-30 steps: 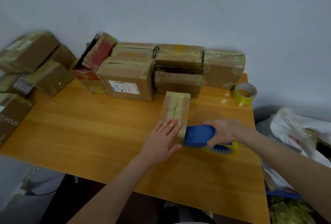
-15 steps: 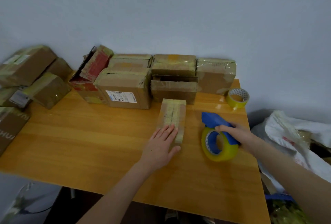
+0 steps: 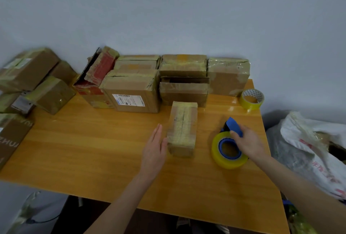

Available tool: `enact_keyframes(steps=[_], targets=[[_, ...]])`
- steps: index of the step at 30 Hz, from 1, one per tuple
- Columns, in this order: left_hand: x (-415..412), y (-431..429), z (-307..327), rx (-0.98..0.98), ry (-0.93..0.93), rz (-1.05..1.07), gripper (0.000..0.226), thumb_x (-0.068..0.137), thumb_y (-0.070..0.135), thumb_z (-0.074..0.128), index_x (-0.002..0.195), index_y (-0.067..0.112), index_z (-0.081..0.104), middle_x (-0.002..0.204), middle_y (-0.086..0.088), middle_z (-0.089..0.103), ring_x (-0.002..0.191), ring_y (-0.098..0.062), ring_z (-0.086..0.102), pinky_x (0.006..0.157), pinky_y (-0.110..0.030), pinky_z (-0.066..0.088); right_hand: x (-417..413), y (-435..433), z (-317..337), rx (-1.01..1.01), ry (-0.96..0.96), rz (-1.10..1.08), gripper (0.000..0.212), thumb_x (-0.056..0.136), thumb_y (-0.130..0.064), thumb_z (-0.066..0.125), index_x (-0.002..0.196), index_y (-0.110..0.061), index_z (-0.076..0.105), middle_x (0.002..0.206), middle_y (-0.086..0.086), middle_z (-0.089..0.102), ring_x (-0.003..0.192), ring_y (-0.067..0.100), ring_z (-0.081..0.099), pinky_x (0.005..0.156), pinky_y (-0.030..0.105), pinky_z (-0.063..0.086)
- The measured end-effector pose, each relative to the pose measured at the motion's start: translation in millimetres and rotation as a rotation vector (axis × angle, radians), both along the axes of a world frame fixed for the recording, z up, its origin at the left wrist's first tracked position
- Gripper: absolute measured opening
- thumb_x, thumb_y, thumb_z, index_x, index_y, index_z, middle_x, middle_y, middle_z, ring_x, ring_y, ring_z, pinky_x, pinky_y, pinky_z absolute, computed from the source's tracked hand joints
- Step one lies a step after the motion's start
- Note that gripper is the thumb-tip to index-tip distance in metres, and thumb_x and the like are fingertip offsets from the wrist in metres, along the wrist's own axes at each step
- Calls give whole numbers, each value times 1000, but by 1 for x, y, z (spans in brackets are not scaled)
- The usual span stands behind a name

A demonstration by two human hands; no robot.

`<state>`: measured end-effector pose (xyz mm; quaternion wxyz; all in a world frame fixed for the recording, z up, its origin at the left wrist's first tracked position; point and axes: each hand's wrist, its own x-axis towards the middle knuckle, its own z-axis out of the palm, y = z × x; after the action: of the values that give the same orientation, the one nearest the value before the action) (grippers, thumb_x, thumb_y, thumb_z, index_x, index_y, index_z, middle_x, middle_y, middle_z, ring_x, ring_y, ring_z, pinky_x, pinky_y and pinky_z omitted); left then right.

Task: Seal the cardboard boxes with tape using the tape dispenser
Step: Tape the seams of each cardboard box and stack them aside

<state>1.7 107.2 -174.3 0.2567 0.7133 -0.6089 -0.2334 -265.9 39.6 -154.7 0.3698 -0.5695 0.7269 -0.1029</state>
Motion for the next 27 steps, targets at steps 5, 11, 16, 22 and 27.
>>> enact_keyframes(steps=[5,11,16,22,27], targets=[[-24,-14,-2,123,83,11,59,103,29,37,153,12,12,158,-5,23,145,-18,24,116,-39,27,91,33,8,9,-219,163,70,102,-33,45,155,-12,6,152,2,39,133,19,45,100,28,41],[-26,-26,-4,269,232,106,64,103,28,39,154,11,5,150,-9,39,131,-23,44,102,-33,40,129,37,-23,40,-338,46,82,101,-38,45,153,-15,-13,149,4,43,123,23,53,99,39,48],[-8,-21,-8,254,302,48,63,97,34,52,152,19,24,144,-1,44,126,-17,48,96,-24,44,106,21,-25,64,-288,110,70,99,-43,47,154,-11,18,145,5,49,126,22,51,98,33,47],[2,-13,-12,32,84,0,55,83,31,71,134,30,50,87,6,53,78,-6,49,63,-11,40,89,26,-21,-128,-143,228,73,93,-37,61,153,-17,24,80,-10,58,68,3,51,50,12,39],[-3,-12,-9,33,49,9,48,83,16,72,129,17,57,70,17,46,63,5,45,63,-4,40,96,26,-25,-169,-96,203,61,89,-31,67,144,-19,41,84,-3,68,78,14,66,64,18,48]])
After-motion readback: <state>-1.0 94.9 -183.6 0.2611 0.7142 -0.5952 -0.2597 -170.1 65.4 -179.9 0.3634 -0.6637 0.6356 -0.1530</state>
